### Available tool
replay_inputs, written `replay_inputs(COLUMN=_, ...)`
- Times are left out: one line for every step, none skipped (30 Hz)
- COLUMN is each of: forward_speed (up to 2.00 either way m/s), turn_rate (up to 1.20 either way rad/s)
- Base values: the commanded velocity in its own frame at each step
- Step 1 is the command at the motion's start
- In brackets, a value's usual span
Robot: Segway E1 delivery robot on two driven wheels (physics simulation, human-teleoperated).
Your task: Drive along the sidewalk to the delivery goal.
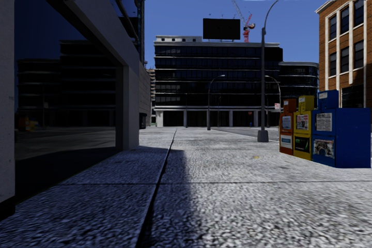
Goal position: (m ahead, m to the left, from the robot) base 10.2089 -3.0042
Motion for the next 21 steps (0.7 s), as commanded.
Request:
replay_inputs(forward_speed=2.00, turn_rate=-0.25)
replay_inputs(forward_speed=2.00, turn_rate=-0.25)
replay_inputs(forward_speed=2.00, turn_rate=-0.25)
replay_inputs(forward_speed=2.00, turn_rate=-0.25)
replay_inputs(forward_speed=2.00, turn_rate=-0.25)
replay_inputs(forward_speed=2.00, turn_rate=-0.25)
replay_inputs(forward_speed=2.00, turn_rate=-0.25)
replay_inputs(forward_speed=2.00, turn_rate=-0.25)
replay_inputs(forward_speed=2.00, turn_rate=-0.25)
replay_inputs(forward_speed=2.00, turn_rate=-0.25)
replay_inputs(forward_speed=2.00, turn_rate=-0.25)
replay_inputs(forward_speed=2.00, turn_rate=-0.25)
replay_inputs(forward_speed=2.00, turn_rate=-0.26)
replay_inputs(forward_speed=2.00, turn_rate=-0.28)
replay_inputs(forward_speed=2.00, turn_rate=-0.32)
replay_inputs(forward_speed=2.00, turn_rate=-0.37)
replay_inputs(forward_speed=2.00, turn_rate=-0.37)
replay_inputs(forward_speed=2.00, turn_rate=-0.38)
replay_inputs(forward_speed=2.00, turn_rate=-0.38)
replay_inputs(forward_speed=2.00, turn_rate=-0.38)
replay_inputs(forward_speed=2.00, turn_rate=-0.38)
